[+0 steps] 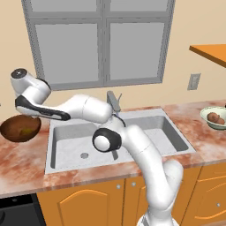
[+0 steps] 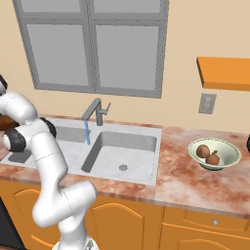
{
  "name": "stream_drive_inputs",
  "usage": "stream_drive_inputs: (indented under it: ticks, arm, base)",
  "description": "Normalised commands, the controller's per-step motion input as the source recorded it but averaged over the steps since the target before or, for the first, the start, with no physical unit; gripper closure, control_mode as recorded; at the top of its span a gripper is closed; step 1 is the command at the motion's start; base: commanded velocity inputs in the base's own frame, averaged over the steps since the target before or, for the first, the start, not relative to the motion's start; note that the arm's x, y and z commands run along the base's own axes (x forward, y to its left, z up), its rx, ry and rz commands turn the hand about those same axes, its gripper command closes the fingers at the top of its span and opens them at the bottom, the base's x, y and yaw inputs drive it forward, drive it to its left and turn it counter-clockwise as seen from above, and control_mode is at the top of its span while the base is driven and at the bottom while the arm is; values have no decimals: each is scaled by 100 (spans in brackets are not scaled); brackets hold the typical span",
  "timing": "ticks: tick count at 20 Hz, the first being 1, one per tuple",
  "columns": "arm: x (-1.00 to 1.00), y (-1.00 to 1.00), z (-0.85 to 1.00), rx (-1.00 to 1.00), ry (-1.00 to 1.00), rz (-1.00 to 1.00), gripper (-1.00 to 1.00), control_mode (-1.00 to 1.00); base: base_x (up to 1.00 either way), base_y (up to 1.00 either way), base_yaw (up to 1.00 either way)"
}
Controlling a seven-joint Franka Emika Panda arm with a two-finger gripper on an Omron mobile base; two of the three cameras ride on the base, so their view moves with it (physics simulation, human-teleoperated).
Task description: Pick the onions from the sink and place them in one bowl. Place the lemon in the other bowl. Then turn off the sink faucet.
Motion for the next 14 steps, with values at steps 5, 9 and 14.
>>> stream_drive_inputs:
  ticks: [5, 9, 14]
  arm:
    - [-85, -80, 47, 0, 0, -13, -100, -100]
    - [-100, -98, -1, 0, 0, -7, -100, -100]
    - [-97, -100, -81, 0, 0, 0, -100, -100]
  base:
    - [0, 0, 0]
    - [0, 0, 0]
    - [0, 0, 0]
